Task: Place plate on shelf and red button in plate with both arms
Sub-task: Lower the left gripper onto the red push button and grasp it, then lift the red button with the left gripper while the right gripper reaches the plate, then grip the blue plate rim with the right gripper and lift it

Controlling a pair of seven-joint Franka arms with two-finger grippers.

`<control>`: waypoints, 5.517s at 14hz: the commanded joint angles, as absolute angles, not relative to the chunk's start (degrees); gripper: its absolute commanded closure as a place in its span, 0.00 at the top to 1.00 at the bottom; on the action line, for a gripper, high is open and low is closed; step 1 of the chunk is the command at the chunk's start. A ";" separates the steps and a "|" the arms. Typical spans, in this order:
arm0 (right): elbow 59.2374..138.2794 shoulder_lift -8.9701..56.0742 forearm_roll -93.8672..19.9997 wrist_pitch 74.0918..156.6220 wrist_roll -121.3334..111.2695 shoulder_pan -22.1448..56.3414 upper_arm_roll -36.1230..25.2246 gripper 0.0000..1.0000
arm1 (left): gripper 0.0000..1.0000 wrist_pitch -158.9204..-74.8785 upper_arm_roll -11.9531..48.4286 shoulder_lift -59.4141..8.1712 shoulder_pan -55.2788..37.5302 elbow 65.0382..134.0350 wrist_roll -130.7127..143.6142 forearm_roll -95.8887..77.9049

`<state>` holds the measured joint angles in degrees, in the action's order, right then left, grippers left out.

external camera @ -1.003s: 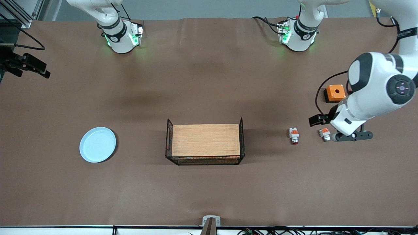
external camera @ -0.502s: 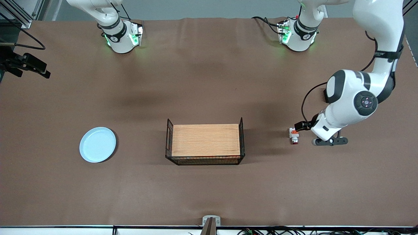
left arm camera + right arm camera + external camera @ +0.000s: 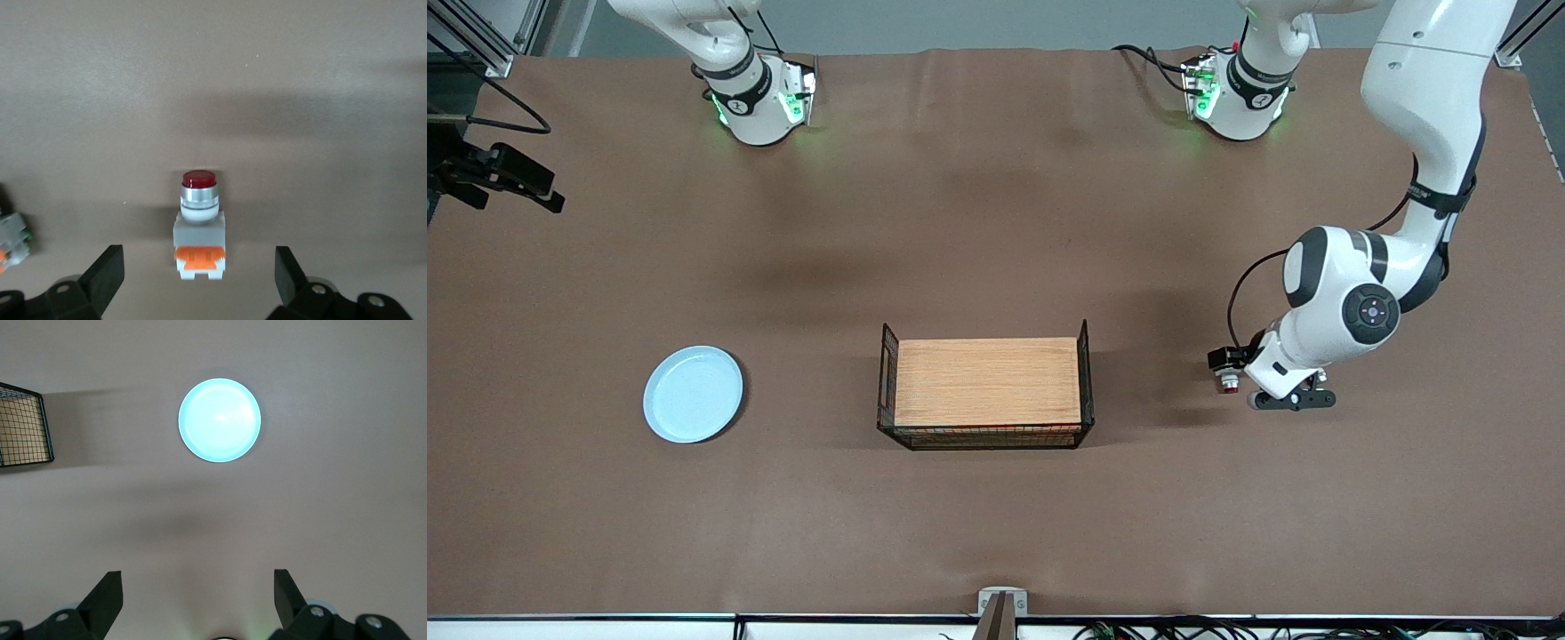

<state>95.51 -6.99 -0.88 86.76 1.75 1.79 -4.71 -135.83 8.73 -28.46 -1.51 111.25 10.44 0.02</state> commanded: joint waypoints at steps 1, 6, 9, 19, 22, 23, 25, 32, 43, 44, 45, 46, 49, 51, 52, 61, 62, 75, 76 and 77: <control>96.85 -8.44 -0.88 87.01 2.11 2.55 -5.01 1.00 | 0.99 -139.38 8.70 -29.09 -1.93 112.76 10.63 1.23; 96.86 -8.44 -0.88 86.84 2.11 2.37 -5.01 1.00 | 0.99 -141.67 8.70 -30.58 -2.20 113.99 10.63 1.23; 96.86 -8.35 -0.88 86.75 2.02 2.37 -5.01 1.00 | 0.82 -142.65 8.70 -31.38 -2.11 114.26 10.63 1.23; 92.81 -6.68 -0.18 84.20 1.41 2.72 -5.01 1.00 | 0.32 -142.03 8.70 -29.10 -1.50 113.64 10.81 1.23; 92.73 -4.67 0.00 82.19 1.58 2.37 -5.01 1.00 | 0.32 -141.16 8.70 -25.76 -1.49 113.38 10.72 1.14; 92.81 -4.14 0.35 82.61 1.76 2.20 -5.01 1.00 | 0.32 -140.11 8.70 -24.97 -1.41 112.77 10.90 0.71; 92.81 -2.21 0.53 83.66 1.32 1.41 -5.27 1.00 | 0.32 -137.21 8.70 -23.74 -1.49 110.84 12.56 0.70; 91.59 4.47 0.70 88.42 1.23 -2.72 -5.36 1.00 | 0.32 -122.01 8.70 -19.70 -1.50 103.37 12.48 0.88; 102.02 14.06 -1.31 113.43 -1.48 -4.04 -5.01 1.00 | 0.32 -115.49 8.79 -18.54 -1.93 97.82 15.91 0.27; 103.52 14.76 -2.36 116.42 -2.80 -4.30 -5.01 1.00 | 0.33 -115.49 8.79 -18.54 -1.93 97.56 15.91 -0.17; 104.49 15.81 -3.68 118.98 -4.55 -5.00 -5.01 1.00 | 0.35 -115.49 8.79 -18.54 -1.93 96.69 16.00 -1.05; 105.02 17.73 -5.69 121.61 -7.70 -6.14 -5.01 1.00 | 0.35 -115.49 8.79 -18.54 -2.02 95.98 16.08 -1.40; 105.12 22.92 -9.40 128.03 -14.49 -8.34 -5.01 1.00 | 0.35 -115.58 8.70 -18.63 -2.02 95.71 18.27 -2.54; 105.12 25.83 -9.49 131.82 -16.52 -9.23 -5.01 1.00 | 0.34 -115.66 8.70 -18.63 -2.02 95.63 20.21 -2.55; 105.12 27.14 -9.49 133.31 -16.61 -9.32 -5.01 1.00 | 0.34 -115.66 8.70 -18.63 -2.02 95.54 20.30 -2.55; 104.50 35.15 -11.51 141.50 -16.52 -9.14 -3.08 1.00 | 0.34 -115.66 8.70 -18.90 -1.93 95.27 30.83 -2.55; 104.50 36.11 -12.12 141.50 -16.61 -9.14 -3.08 1.00 | 0.34 -115.66 8.70 -18.90 -1.85 95.27 31.63 -2.55; 103.97 37.44 -12.30 141.50 -18.98 -9.05 -2.99 0.57 | 0.34 -116.02 8.70 -19.34 -1.85 94.83 33.40 -2.72; 103.89 37.44 -12.30 141.42 -18.90 -8.97 -2.99 0.49 | 0.34 -116.10 8.70 -19.34 -1.93 94.83 33.40 -2.72; 103.89 37.44 -12.30 141.42 -18.98 -8.96 -2.99 0.39 | 0.34 -116.10 8.70 -19.34 -1.85 94.83 33.40 -2.72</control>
